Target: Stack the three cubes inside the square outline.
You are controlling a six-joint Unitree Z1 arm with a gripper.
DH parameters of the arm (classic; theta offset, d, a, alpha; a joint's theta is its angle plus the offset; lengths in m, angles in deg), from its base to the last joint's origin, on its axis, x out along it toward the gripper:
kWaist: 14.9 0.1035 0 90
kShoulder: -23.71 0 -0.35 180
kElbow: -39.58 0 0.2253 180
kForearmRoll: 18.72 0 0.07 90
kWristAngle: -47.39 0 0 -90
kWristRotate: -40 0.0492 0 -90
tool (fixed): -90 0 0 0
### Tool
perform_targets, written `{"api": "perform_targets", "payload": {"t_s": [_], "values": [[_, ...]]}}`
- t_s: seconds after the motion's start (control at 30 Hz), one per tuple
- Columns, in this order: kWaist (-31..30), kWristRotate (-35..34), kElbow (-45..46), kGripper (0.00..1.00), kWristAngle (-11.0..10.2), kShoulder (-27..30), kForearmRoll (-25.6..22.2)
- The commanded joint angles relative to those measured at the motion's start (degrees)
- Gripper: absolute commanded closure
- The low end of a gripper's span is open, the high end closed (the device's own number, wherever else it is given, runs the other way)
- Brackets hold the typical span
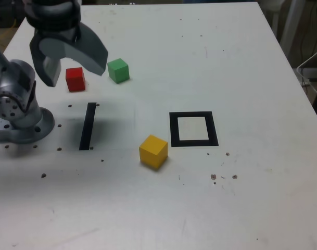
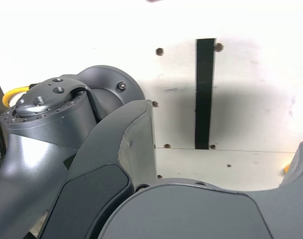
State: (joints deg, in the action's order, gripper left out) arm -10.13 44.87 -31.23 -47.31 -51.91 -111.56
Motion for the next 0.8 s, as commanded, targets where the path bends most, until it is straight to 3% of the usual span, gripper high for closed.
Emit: {"api": "perform_targets", "payload": {"t_s": [0.0,0.27,0.77], "values": [[0.1,0.4,-0.9,0.02,-0.4,-0.9,-0.4],[6.0,4.3,-2.7,0.03,-4.0,-4.0,-0.8],[21.1,14.8,-7.6,0.04,-6.8,-10.7,-0.6]]}}
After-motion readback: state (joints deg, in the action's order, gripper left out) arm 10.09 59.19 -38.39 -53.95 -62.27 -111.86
